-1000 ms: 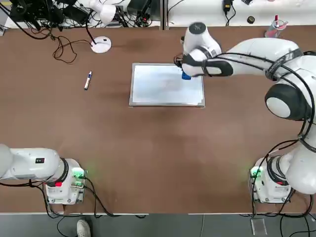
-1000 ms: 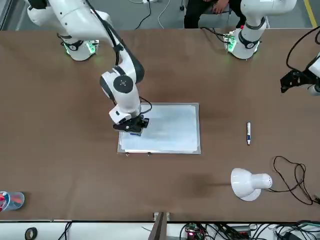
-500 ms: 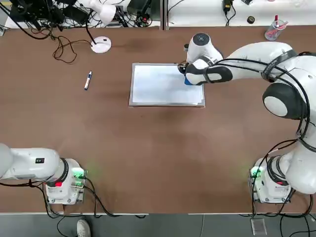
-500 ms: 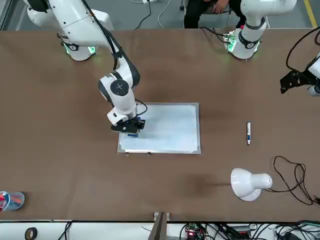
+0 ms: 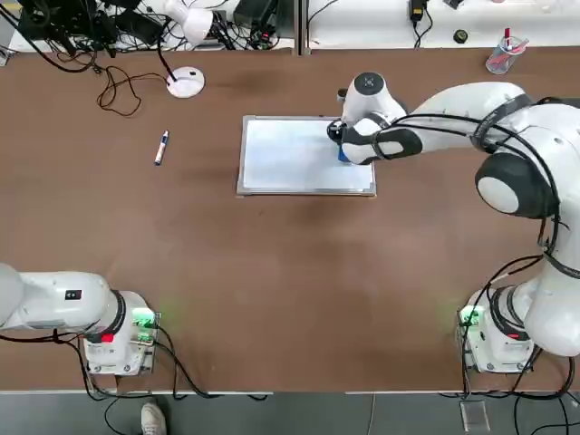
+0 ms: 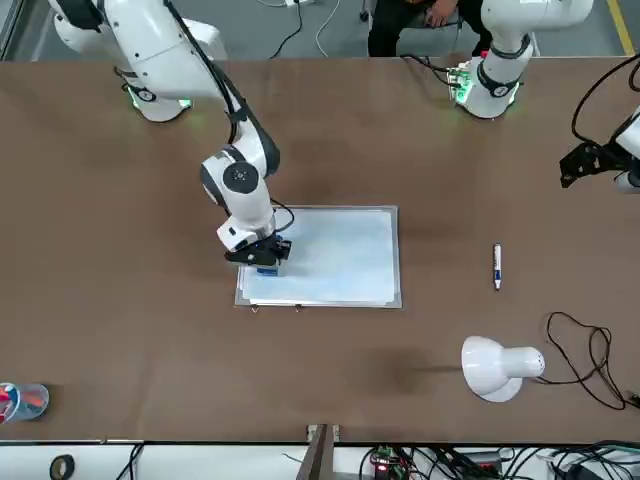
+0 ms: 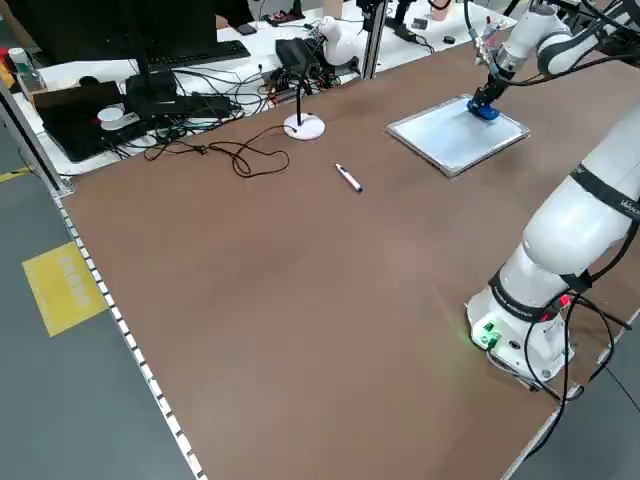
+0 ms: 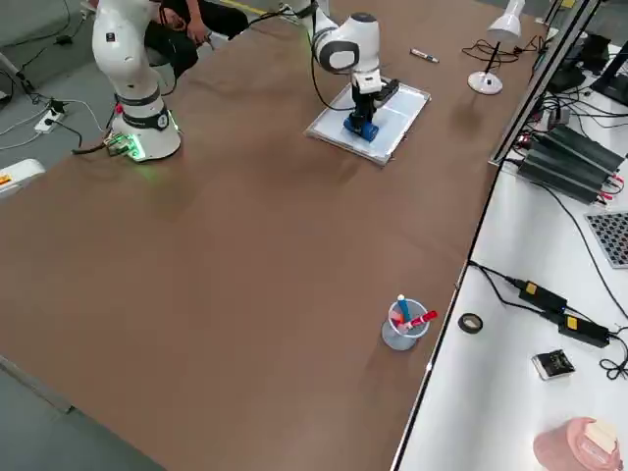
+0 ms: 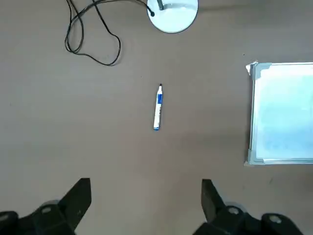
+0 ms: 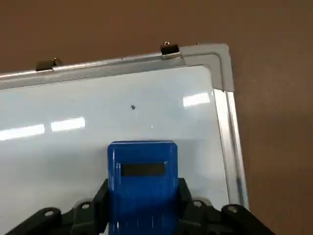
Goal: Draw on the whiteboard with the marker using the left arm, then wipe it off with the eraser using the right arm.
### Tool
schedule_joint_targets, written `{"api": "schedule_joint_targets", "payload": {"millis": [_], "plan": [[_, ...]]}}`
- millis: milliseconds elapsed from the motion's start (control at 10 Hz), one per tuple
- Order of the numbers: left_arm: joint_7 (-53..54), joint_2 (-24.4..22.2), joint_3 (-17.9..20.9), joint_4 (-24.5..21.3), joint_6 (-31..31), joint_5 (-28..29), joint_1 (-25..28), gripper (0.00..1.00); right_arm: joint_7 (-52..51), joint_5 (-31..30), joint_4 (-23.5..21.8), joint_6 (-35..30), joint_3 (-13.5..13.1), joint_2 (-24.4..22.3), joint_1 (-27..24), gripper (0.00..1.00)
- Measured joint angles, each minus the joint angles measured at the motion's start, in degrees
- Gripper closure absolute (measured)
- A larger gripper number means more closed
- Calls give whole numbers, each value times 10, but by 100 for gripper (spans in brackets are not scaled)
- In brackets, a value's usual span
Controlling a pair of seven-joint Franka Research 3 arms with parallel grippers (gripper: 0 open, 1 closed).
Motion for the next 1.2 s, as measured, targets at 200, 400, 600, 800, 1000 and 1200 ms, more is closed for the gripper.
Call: {"api": "schedule_joint_targets", "payload": {"millis": [200, 400, 600, 800, 1000, 1200], "plan": [[0, 0, 0, 0, 1, 0, 0, 0, 2, 0, 1, 4, -1, 0, 1, 44], [0, 0, 0, 0, 1, 0, 0, 0, 13, 0, 5, 8, 0, 2, 6, 44], [0, 0, 0, 0, 1, 0, 0, 0, 31, 0, 11, 17, 0, 9, 21, 44], [0, 0, 0, 0, 1, 0, 0, 1, 54, 0, 23, 24, -2, 20, 40, 44], [0, 0, 0, 0, 1, 0, 0, 0, 78, 0, 40, 24, -3, 30, 56, 44], [0, 0, 0, 0, 1, 0, 0, 0, 102, 0, 62, 24, -3, 45, 69, 44]]}}
